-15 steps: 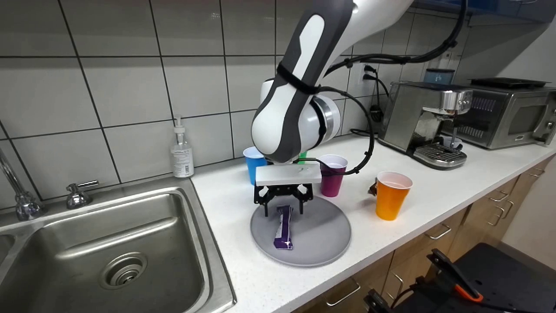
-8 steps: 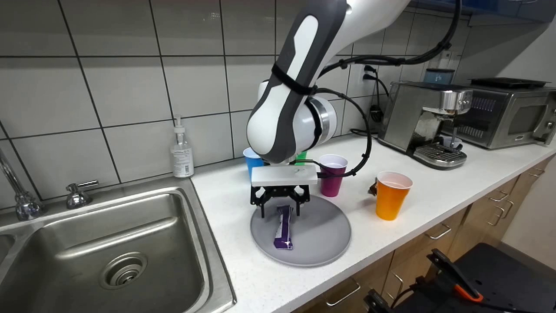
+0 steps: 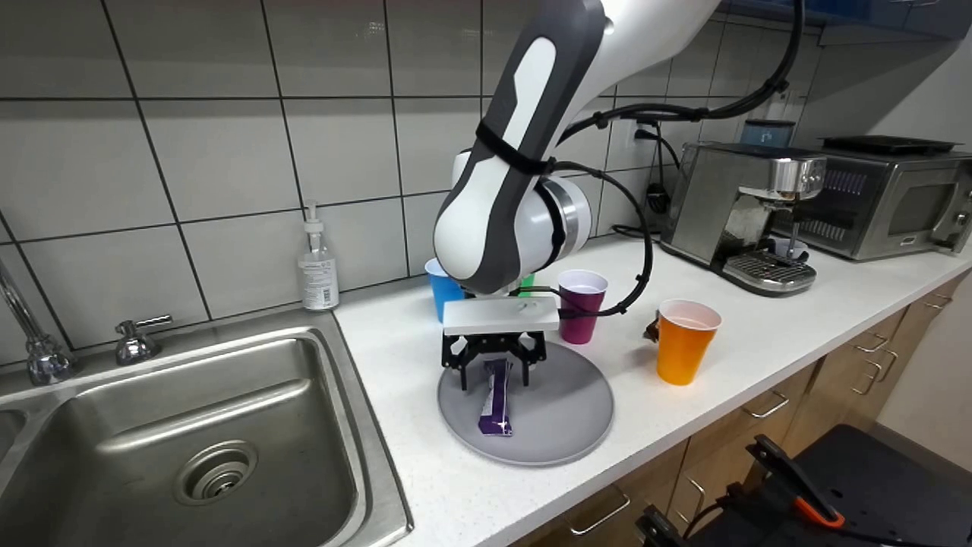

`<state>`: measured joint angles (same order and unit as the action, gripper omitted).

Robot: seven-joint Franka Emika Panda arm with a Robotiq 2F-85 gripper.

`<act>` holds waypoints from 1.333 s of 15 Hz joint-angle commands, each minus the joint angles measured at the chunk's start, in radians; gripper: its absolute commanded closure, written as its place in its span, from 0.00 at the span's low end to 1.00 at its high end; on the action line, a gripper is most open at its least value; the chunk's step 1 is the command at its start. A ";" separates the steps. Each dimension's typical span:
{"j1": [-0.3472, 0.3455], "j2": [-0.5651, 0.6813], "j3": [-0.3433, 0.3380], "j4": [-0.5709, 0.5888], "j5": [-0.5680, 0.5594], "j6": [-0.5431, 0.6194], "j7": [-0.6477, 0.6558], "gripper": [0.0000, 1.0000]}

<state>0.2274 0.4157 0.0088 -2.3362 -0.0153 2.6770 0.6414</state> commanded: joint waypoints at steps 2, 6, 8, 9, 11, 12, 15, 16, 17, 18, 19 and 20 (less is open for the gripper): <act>0.010 -0.013 -0.005 -0.011 0.016 -0.019 -0.022 0.21; 0.016 -0.015 -0.012 -0.015 0.007 -0.020 -0.016 0.51; 0.017 -0.016 -0.014 -0.017 0.006 -0.021 -0.015 0.66; 0.017 -0.017 -0.014 -0.017 0.006 -0.021 -0.015 0.75; 0.017 -0.018 -0.014 -0.018 0.007 -0.021 -0.016 0.90; 0.017 -0.019 -0.014 -0.017 0.007 -0.022 -0.017 0.97; 0.016 -0.021 -0.011 -0.017 0.009 -0.022 -0.020 0.96; 0.016 -0.022 -0.011 -0.018 0.009 -0.021 -0.021 0.96; 0.013 -0.026 -0.008 -0.018 0.013 -0.024 -0.024 0.96; 0.012 -0.032 -0.007 -0.019 0.014 -0.027 -0.026 0.96; 0.011 -0.041 -0.008 -0.022 0.013 -0.032 -0.027 0.96; 0.010 -0.054 -0.007 -0.025 0.014 -0.038 -0.029 0.96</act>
<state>0.2335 0.4126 0.0057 -2.3449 -0.0153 2.6765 0.6413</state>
